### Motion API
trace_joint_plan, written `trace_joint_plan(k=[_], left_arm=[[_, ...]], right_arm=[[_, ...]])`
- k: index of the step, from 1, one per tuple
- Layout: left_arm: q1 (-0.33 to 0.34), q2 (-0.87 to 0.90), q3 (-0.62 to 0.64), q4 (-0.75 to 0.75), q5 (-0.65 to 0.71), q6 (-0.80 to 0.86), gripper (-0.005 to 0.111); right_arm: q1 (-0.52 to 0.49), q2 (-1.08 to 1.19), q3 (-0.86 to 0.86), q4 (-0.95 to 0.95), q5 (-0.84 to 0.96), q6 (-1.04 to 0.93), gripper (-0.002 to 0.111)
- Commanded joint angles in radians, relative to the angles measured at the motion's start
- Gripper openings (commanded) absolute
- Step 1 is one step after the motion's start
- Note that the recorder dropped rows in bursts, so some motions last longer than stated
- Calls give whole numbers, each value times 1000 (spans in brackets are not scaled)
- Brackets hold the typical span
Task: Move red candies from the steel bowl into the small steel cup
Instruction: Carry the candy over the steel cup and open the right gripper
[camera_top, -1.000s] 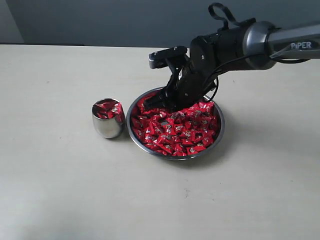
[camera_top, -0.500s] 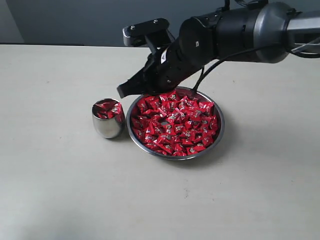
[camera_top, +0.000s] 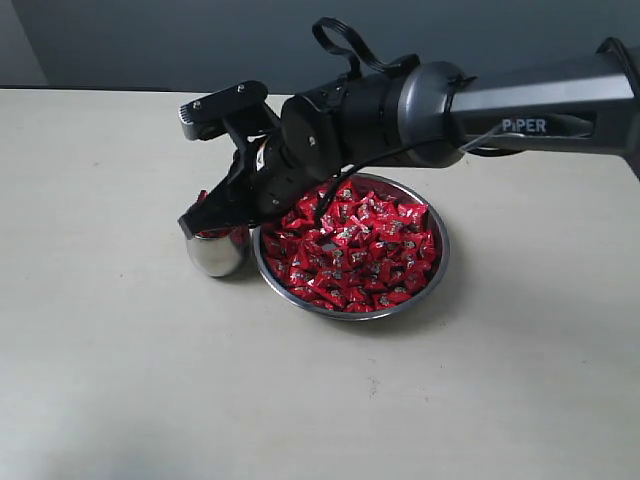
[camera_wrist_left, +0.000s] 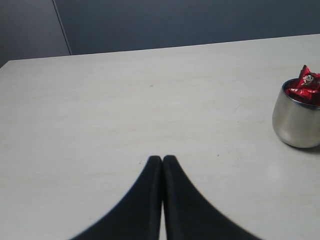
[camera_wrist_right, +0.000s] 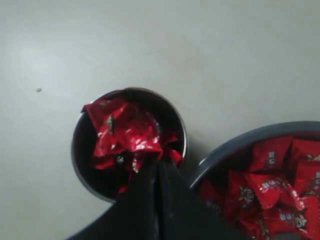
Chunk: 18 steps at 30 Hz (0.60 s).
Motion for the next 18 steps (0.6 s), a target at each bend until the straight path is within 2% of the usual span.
trace_joint_plan(k=[1, 15, 18], left_arm=[[-8, -5, -8, 2, -5, -2, 0], [-8, -5, -8, 2, -5, -2, 0], [-8, -5, -8, 2, -5, -2, 0]], right_arm=[[0, 17, -6, -6, 1, -4, -1], [0, -4, -6, -11, 62, -4, -1], [0, -22, -6, -11, 71, -4, 13]])
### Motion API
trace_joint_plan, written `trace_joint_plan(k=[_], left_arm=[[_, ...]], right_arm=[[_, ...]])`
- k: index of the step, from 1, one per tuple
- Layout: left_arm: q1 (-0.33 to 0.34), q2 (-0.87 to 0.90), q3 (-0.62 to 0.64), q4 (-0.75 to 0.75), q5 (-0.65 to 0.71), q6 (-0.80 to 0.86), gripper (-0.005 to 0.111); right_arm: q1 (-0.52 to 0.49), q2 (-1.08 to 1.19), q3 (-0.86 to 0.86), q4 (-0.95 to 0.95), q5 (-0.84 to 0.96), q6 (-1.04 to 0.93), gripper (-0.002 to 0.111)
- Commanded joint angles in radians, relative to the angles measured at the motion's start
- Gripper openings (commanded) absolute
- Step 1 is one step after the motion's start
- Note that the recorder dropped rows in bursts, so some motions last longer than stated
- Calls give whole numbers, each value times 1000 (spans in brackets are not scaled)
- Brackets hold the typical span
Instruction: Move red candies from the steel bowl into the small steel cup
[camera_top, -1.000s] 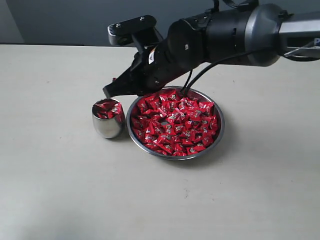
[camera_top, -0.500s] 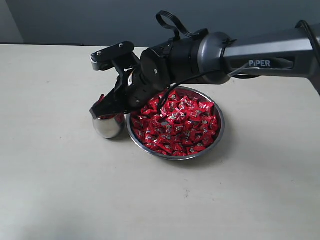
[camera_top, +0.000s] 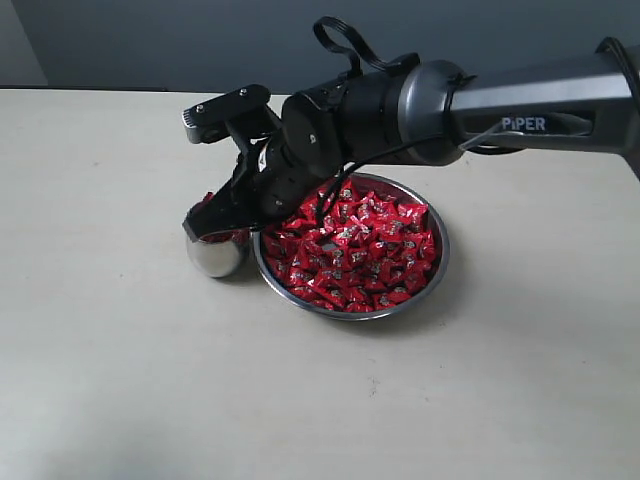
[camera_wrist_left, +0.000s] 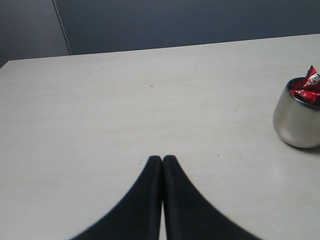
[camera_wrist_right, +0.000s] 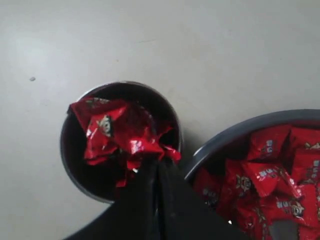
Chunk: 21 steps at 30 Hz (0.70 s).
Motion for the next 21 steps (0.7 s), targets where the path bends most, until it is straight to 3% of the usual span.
trace_joint_plan(k=[1, 5, 14, 21], left_arm=[[-8, -5, -8, 2, -5, -2, 0], [-8, -5, -8, 2, -5, -2, 0], [-8, -5, -8, 2, -5, -2, 0], [-8, -5, -8, 2, -5, -2, 0]], right_arm=[[0, -32, 0, -10, 30, -4, 21], [0, -49, 0, -19, 28, -4, 45], [0, -120, 0, -19, 51, -4, 46], [0, -235, 6, -22, 193, -2, 46]])
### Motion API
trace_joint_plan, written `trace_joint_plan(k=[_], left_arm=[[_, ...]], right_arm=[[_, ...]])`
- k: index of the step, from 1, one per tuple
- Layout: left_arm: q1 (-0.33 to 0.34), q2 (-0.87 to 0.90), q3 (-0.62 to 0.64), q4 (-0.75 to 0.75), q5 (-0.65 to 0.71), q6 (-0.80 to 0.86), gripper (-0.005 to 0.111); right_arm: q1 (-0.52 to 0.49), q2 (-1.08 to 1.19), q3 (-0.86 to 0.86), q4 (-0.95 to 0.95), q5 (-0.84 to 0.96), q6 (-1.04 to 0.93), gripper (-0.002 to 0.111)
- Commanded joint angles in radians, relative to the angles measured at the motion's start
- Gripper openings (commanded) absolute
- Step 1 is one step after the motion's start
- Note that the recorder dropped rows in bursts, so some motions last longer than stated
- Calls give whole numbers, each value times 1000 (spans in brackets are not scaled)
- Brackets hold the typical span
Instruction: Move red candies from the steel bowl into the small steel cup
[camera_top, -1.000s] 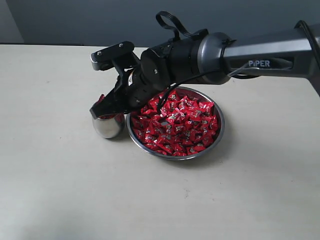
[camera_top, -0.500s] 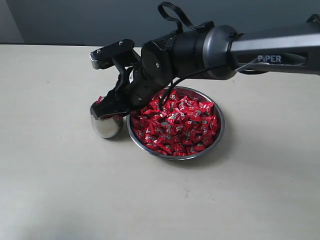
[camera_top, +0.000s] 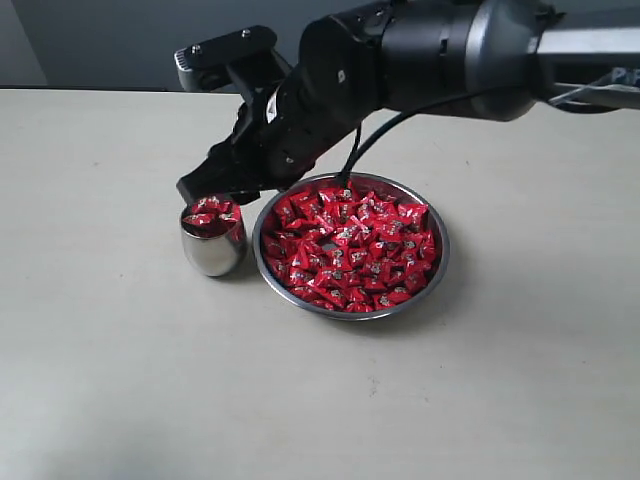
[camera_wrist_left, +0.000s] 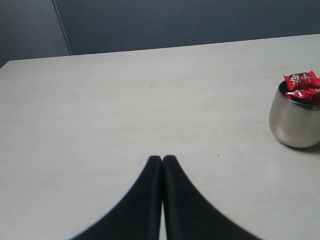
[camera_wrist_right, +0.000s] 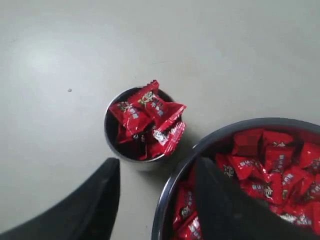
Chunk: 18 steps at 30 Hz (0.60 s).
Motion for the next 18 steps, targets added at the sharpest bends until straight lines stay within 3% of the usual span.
trace_joint_plan(k=[1, 3, 5, 8, 18], left_arm=[[-8, -5, -8, 2, -5, -2, 0], [-8, -5, -8, 2, -5, -2, 0], [-8, -5, -8, 2, -5, -2, 0], [-8, -5, -8, 2, -5, -2, 0], [-8, -5, -8, 2, -5, -2, 0]], right_arm=[[-2, -101, 11, -18, 103, -2, 46], [-2, -160, 31, -42, 124, 14, 42], [-2, -219, 63, -67, 145, 42, 30], [-2, -323, 113, -104, 189, 87, 2], [-2, -777, 369, -165, 253, 100, 0]])
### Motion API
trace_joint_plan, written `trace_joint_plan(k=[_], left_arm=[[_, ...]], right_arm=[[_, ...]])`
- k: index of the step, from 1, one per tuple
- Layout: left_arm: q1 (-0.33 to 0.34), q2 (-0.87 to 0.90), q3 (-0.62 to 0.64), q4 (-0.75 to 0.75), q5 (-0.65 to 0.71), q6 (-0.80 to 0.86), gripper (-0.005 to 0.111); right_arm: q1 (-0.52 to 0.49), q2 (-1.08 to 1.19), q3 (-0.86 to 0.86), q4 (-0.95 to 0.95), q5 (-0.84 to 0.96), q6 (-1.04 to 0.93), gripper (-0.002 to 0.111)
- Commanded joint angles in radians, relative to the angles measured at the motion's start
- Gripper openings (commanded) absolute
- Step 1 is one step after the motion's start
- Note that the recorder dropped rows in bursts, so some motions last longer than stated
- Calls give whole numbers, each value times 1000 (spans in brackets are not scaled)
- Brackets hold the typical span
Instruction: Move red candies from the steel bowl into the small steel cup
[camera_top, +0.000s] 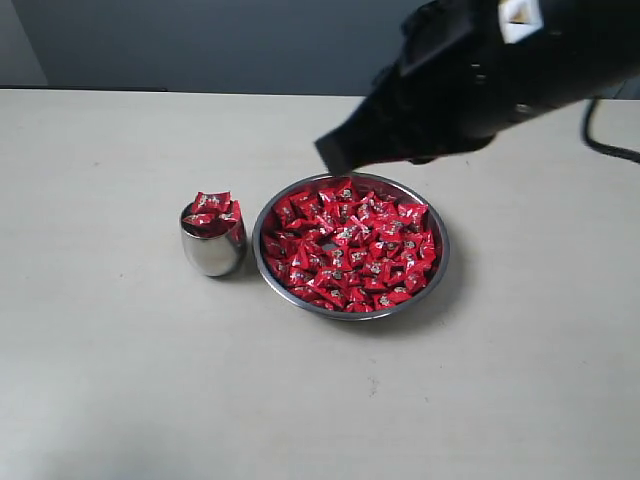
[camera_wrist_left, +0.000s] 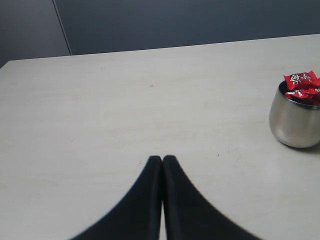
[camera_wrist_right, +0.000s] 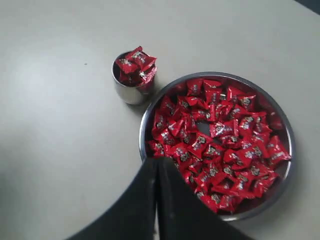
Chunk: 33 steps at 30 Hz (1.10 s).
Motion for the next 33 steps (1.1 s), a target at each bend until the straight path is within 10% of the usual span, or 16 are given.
trace_joint_plan(k=[1, 14, 33], left_arm=[[-8, -5, -8, 2, -5, -2, 0], [-8, -5, -8, 2, -5, -2, 0], [-8, -5, -8, 2, -5, -2, 0]], right_arm=[[-2, -216, 125, -50, 14, 4, 0], [-2, -742, 327, -96, 67, -8, 0], [-2, -904, 504, -36, -162, -21, 0]])
